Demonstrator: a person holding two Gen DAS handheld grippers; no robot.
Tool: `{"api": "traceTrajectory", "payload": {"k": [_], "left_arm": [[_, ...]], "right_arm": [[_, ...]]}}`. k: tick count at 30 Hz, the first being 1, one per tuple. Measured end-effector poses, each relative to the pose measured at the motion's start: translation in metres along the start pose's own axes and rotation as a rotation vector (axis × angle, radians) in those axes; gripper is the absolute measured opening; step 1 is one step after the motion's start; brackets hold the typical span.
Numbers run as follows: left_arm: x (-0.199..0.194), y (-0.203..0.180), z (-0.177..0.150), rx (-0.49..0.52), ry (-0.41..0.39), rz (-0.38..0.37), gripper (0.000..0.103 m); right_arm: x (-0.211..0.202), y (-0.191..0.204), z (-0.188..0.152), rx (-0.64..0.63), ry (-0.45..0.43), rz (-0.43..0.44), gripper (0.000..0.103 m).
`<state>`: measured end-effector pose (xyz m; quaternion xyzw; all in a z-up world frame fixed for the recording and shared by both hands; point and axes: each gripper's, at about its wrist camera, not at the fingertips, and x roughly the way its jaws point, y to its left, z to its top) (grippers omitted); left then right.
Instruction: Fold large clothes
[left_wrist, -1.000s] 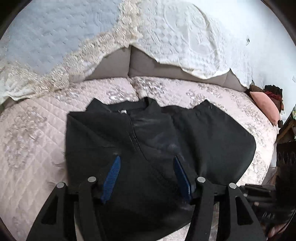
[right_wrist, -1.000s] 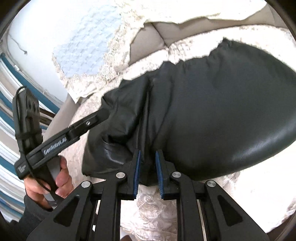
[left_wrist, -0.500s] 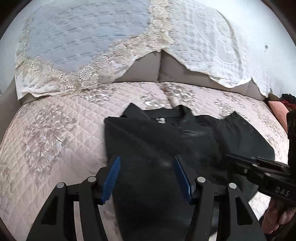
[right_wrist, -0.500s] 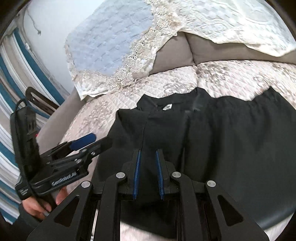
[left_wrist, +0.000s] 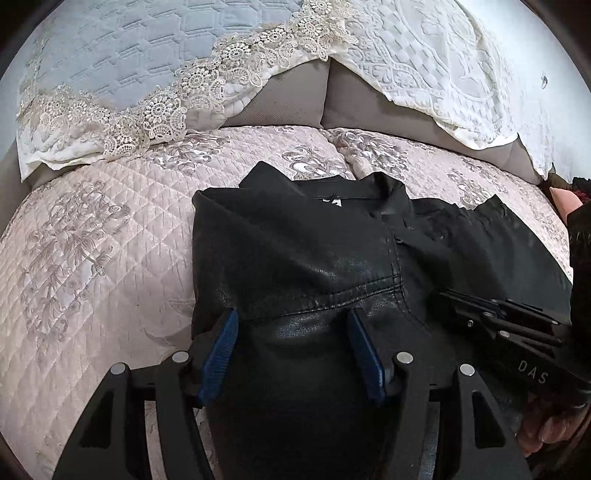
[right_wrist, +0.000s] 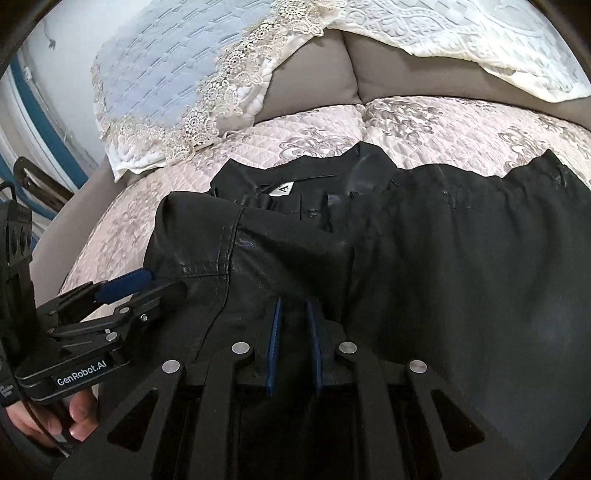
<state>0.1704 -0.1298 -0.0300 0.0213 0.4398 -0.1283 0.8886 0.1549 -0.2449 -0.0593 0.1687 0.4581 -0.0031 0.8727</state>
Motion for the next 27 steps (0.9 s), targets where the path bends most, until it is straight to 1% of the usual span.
{"api": "traceTrajectory", "payload": {"k": [2,4,8,11,12,14,16,17,20,23,27], "left_arm": [[-0.008,-0.001,0.0,0.0,0.003,0.005,0.062],[-0.019,-0.001,-0.002,-0.01,-0.007,-0.006,0.062],[-0.048,-0.001,-0.015,-0.005,-0.044,-0.022,0.062],[-0.07,0.001,-0.03,-0.008,-0.072,-0.044,0.062],[-0.073,0.002,-0.034,-0.01,-0.073,-0.044,0.062],[-0.073,0.004,-0.042,-0.01,-0.06,-0.048,0.062],[-0.064,0.006,-0.05,-0.017,-0.024,-0.038,0.062],[-0.059,0.007,-0.053,-0.029,-0.007,-0.038,0.062],[-0.056,0.009,-0.06,-0.058,0.001,-0.05,0.063],[-0.053,0.008,-0.061,-0.06,-0.003,-0.045,0.064],[-0.044,0.009,-0.061,-0.071,-0.004,-0.045,0.07]], "right_arm": [[-0.012,0.006,0.0,-0.01,-0.003,-0.021,0.014],[-0.028,0.012,-0.004,-0.027,-0.024,-0.021,0.015],[-0.067,0.026,-0.022,-0.047,-0.067,0.036,0.015],[-0.082,0.035,-0.039,-0.054,-0.073,0.08,0.015],[-0.08,0.037,-0.046,-0.058,-0.061,0.087,0.015],[-0.069,0.033,-0.055,-0.052,-0.03,0.063,0.015],[-0.054,0.02,-0.06,-0.001,0.015,0.05,0.015],[-0.05,0.015,-0.061,0.019,0.028,0.05,0.018],[-0.046,0.015,-0.063,0.022,0.025,0.036,0.019],[-0.042,0.025,-0.064,-0.031,0.028,-0.014,0.019],[-0.032,0.016,-0.067,-0.011,0.017,0.005,0.019]]}}
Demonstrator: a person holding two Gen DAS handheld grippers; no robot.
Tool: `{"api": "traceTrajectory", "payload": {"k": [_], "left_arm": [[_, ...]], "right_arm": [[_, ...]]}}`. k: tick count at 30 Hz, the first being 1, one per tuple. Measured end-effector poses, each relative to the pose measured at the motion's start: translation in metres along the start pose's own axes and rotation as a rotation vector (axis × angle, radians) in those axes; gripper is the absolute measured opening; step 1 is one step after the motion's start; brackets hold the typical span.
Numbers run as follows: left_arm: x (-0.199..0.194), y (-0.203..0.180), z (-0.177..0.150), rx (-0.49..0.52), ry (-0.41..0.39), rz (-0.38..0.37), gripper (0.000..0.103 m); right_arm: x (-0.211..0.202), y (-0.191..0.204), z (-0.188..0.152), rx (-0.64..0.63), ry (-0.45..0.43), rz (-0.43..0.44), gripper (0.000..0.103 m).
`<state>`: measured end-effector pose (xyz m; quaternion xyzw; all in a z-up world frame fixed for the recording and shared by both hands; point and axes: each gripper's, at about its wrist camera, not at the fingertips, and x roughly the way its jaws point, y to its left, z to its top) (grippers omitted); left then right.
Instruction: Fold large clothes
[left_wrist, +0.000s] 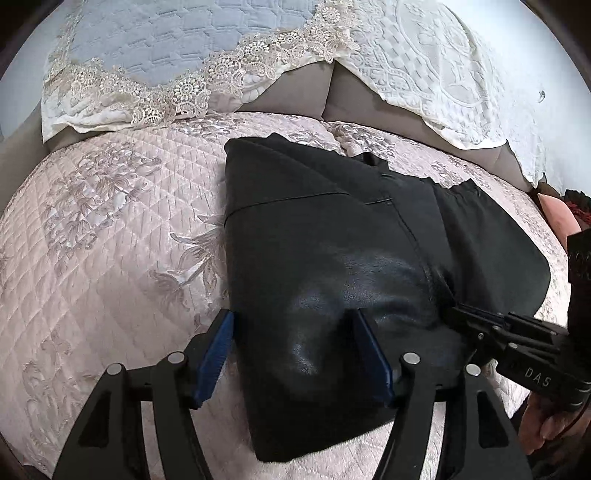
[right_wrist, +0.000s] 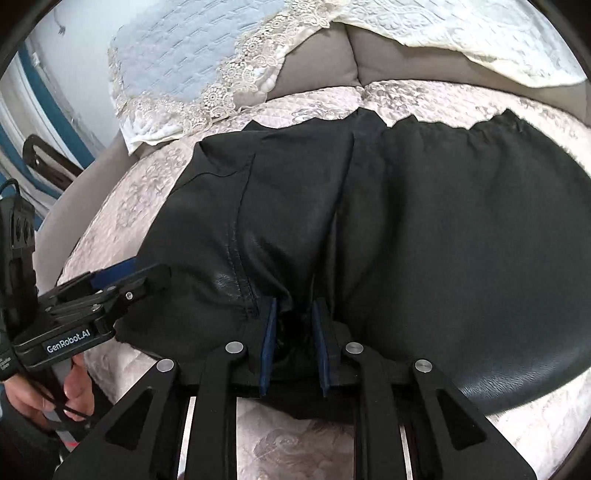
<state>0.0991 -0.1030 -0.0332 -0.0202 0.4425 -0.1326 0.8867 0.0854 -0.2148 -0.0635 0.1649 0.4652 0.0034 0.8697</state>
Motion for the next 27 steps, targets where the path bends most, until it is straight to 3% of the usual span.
{"api": "traceTrajectory", "payload": {"k": [7,13,17,21,22,24,27], "left_arm": [[-0.007,0.0,0.005,-0.013,0.009,-0.009,0.069],[-0.018,-0.009,0.025,0.021,-0.041,-0.015,0.068],[-0.005,-0.026,0.05,0.061,-0.06,-0.022,0.068],[0.022,-0.049,0.064,0.107,-0.026,-0.051,0.068],[0.032,-0.057,0.064,0.127,-0.009,-0.059,0.068],[0.049,-0.07,0.059,0.17,0.019,-0.054,0.068],[0.058,-0.083,0.051,0.218,-0.02,-0.005,0.07]], "right_arm": [[-0.008,-0.002,-0.004,0.041,-0.006,0.017,0.02],[-0.033,-0.003,-0.001,0.065,-0.045,0.037,0.023],[-0.049,-0.008,-0.003,0.073,-0.069,-0.002,0.023],[-0.063,-0.028,-0.013,0.136,-0.074,-0.009,0.024],[-0.068,-0.035,-0.016,0.16,-0.079,-0.01,0.025],[-0.08,-0.05,-0.023,0.209,-0.094,-0.019,0.043],[-0.095,-0.078,-0.031,0.302,-0.123,-0.035,0.051]]}}
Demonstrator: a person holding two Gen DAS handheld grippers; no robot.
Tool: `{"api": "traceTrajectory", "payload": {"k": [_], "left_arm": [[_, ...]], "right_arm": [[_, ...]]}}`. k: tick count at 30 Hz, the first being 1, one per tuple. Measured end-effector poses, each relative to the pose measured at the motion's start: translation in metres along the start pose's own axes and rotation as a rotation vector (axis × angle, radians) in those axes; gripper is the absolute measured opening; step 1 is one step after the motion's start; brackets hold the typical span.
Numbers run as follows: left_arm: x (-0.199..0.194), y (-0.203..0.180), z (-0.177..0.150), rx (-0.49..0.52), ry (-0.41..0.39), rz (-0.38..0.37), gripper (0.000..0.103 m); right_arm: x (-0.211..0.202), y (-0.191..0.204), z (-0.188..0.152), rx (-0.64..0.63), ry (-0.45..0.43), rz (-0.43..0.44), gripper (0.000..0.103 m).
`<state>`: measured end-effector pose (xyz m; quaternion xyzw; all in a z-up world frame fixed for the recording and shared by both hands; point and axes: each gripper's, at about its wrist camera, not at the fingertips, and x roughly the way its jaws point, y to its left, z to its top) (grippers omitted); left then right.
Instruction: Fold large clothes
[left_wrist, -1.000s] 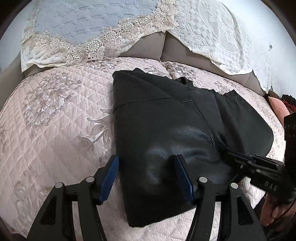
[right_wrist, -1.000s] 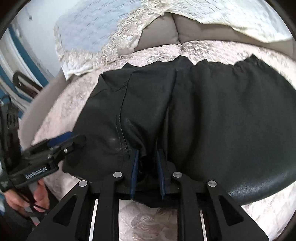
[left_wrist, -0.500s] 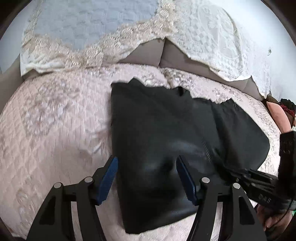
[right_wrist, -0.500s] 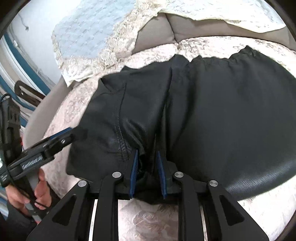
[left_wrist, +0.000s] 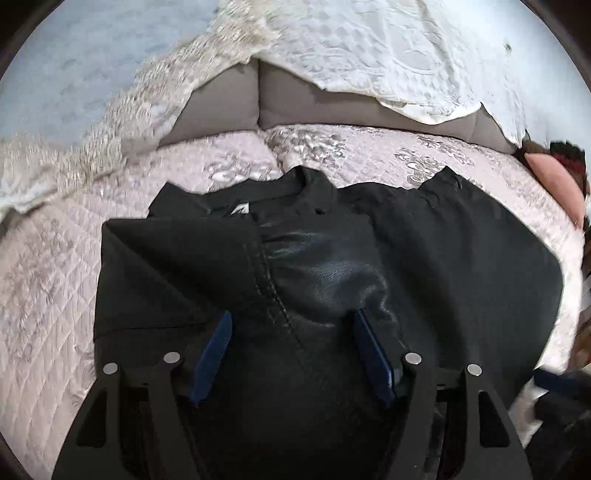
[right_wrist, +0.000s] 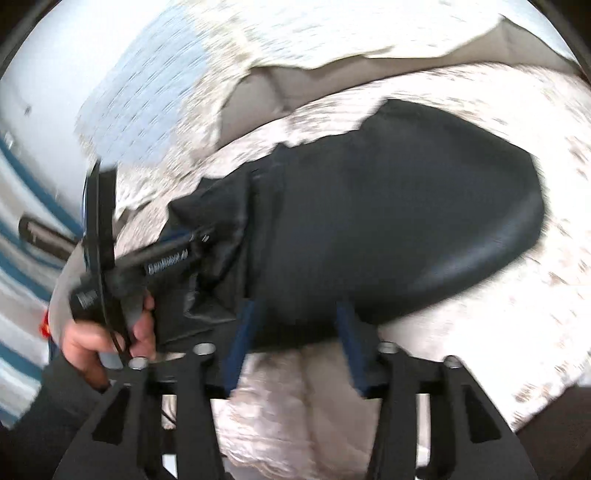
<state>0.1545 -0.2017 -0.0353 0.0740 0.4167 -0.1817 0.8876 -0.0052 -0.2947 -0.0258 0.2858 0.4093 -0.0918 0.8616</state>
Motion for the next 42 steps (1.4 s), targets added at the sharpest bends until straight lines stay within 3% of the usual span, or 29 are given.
{"api": "traceTrajectory", "payload": {"k": [8,15,26,29,32,36,42], "left_arm": [[-0.011,0.001,0.007,-0.008,0.029,-0.014,0.068],[-0.03,-0.009,0.01,0.009,-0.007,-0.028,0.065],[-0.02,-0.003,0.019,0.013,-0.01,-0.013,0.065],[-0.023,0.003,0.022,0.0,-0.026,-0.009,0.065],[-0.022,0.015,0.027,-0.03,-0.043,0.008,0.065],[0.003,0.02,0.024,-0.042,0.03,-0.007,0.065],[0.023,0.001,0.018,0.017,0.046,0.023,0.065]], "right_arm": [[-0.021,-0.061,0.014,0.233,-0.062,0.002,0.057],[-0.028,-0.07,0.02,0.237,-0.084,0.004,0.057],[-0.031,-0.08,0.017,0.276,-0.086,0.001,0.058],[-0.032,-0.086,0.018,0.298,-0.091,0.0,0.066],[-0.031,-0.093,0.02,0.323,-0.091,-0.006,0.067],[-0.03,-0.104,0.024,0.361,-0.119,-0.011,0.067],[-0.02,-0.126,0.03,0.455,-0.159,0.02,0.067]]}}
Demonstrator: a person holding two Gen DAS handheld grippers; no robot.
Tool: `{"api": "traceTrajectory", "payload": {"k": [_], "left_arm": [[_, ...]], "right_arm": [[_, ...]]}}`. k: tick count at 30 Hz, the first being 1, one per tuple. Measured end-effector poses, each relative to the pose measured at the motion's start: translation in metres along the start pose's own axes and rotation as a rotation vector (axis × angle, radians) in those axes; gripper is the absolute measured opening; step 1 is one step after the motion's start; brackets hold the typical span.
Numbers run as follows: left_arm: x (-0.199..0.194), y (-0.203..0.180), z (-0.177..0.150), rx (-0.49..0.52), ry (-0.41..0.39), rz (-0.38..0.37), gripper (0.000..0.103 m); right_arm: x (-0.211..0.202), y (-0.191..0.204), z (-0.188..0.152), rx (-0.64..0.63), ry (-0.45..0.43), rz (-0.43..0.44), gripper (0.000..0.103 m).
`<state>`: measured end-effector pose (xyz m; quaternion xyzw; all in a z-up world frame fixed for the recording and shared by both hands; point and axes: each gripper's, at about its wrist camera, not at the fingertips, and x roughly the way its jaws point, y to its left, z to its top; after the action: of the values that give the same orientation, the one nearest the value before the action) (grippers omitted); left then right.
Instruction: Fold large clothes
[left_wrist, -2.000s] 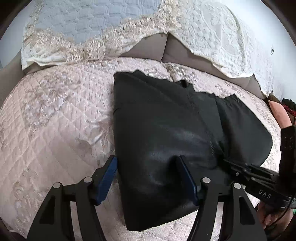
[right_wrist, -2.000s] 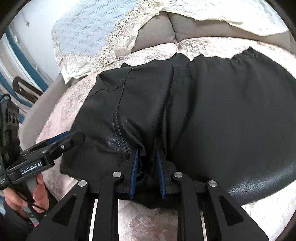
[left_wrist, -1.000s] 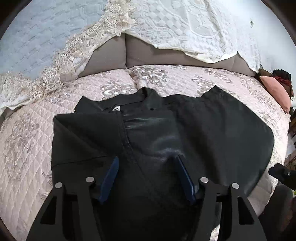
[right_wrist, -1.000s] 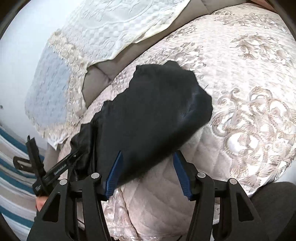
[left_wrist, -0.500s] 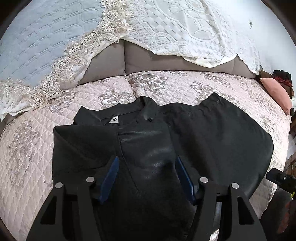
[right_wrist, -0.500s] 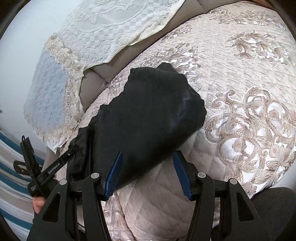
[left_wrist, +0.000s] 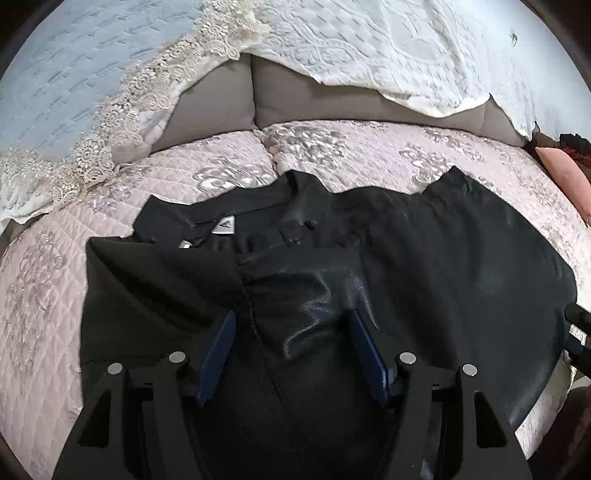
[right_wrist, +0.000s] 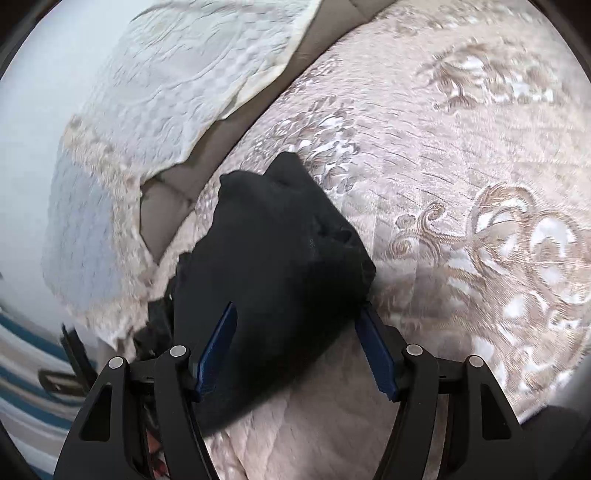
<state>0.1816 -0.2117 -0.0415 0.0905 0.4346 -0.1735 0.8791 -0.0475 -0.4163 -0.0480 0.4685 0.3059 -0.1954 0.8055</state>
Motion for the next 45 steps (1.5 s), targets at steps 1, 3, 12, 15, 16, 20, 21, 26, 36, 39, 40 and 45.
{"api": "traceTrajectory", "payload": {"k": [1,3,12,15,16,20,21,26,36,39,40,45], "left_arm": [[0.002,0.0,0.0,0.008,0.002,0.0,0.065],[0.007,0.001,0.0,0.011,0.007,-0.002,0.066],[0.015,-0.005,-0.002,0.05,-0.008,0.032,0.068],[0.015,-0.005,-0.003,0.054,-0.012,0.033,0.069],[0.015,-0.005,-0.003,0.055,-0.012,0.033,0.069],[0.015,-0.004,-0.003,0.058,-0.012,0.032,0.069],[0.015,-0.004,-0.003,0.06,-0.012,0.034,0.069],[0.018,-0.005,-0.002,0.077,-0.01,0.045,0.07],[-0.047,0.076,0.0,-0.148,-0.079,-0.151,0.065],[-0.072,0.109,-0.011,-0.203,-0.123,-0.113,0.065],[-0.077,0.121,-0.017,-0.227,-0.125,-0.107,0.065],[-0.096,0.176,-0.05,-0.336,-0.131,-0.034,0.064]], "right_arm": [[0.001,-0.001,0.001,0.005,-0.009,0.005,0.067],[0.004,-0.001,0.005,0.009,-0.026,0.007,0.067],[0.016,-0.004,0.022,0.049,-0.069,0.002,0.066],[0.02,-0.01,0.027,0.081,-0.038,-0.028,0.036],[0.02,-0.013,0.029,0.1,-0.026,-0.01,0.033],[-0.004,0.011,0.03,0.04,-0.032,0.066,0.02],[-0.011,0.022,0.029,0.014,-0.039,0.093,0.02],[-0.028,0.082,0.027,-0.103,-0.04,0.209,0.019],[-0.018,0.194,-0.014,-0.352,0.07,0.346,0.019],[-0.007,0.226,-0.041,-0.44,0.126,0.376,0.019],[0.001,0.236,-0.053,-0.466,0.158,0.383,0.019],[0.055,0.262,-0.111,-0.58,0.341,0.369,0.019]]}}
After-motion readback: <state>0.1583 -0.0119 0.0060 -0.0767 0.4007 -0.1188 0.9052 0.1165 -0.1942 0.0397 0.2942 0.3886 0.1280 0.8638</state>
